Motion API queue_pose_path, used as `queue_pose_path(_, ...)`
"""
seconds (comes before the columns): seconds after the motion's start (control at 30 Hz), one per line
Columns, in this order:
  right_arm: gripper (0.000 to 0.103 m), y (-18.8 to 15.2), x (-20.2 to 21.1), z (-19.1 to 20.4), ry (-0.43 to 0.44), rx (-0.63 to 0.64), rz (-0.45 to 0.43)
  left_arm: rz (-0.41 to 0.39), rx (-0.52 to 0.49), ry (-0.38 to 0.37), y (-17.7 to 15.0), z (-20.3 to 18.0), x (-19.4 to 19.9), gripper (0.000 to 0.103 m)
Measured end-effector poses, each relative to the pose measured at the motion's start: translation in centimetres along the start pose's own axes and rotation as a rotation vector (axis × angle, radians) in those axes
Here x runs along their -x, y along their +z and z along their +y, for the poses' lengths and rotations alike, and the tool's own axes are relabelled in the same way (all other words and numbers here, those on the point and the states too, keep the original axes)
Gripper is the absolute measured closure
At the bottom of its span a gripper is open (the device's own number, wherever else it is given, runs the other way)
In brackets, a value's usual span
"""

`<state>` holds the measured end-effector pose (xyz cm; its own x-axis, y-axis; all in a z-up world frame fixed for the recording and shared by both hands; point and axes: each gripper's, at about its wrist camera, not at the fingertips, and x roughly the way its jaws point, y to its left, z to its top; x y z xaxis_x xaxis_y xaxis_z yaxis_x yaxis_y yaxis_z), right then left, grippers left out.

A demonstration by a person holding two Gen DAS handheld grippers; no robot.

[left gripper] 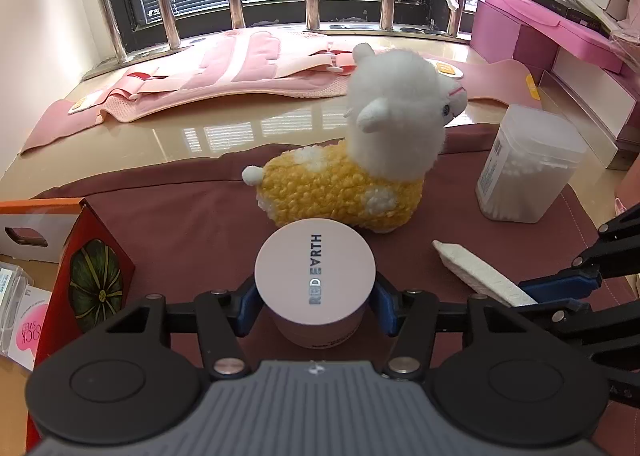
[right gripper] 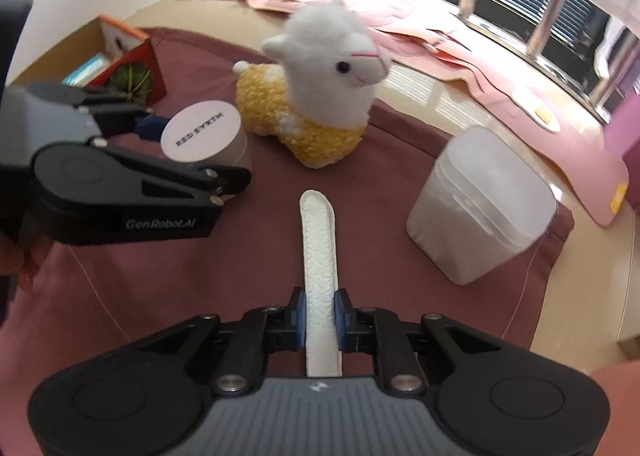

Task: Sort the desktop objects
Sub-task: 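Close the right tool on the nail file while the left tool grips the jar, then lift the nail file with the right tool while the left tool lifts the jar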

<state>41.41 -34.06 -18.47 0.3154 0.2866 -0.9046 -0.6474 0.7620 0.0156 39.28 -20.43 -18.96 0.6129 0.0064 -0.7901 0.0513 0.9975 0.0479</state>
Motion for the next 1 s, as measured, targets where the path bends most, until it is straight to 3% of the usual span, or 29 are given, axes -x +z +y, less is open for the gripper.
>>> queue_pose_path(0.4,0.090,-1.3,2.1,0.1,0.011,-0.206,-0.064,0.003,0.000,-0.026,-0.5,0.7,1.9,0.047)
queue_pose_path(0.73,0.090,-2.8,4.7,2.5,-0.027,-0.228,-0.062,-0.018,-0.027,-0.065,-0.5,1.3,5.8,0.047)
queue_pose_path(1.0,0.090,-5.1,7.4,4.8,-0.033,-0.259,-0.086,-0.005,-0.048,-0.093,-2.3,1.8,10.6,0.047)
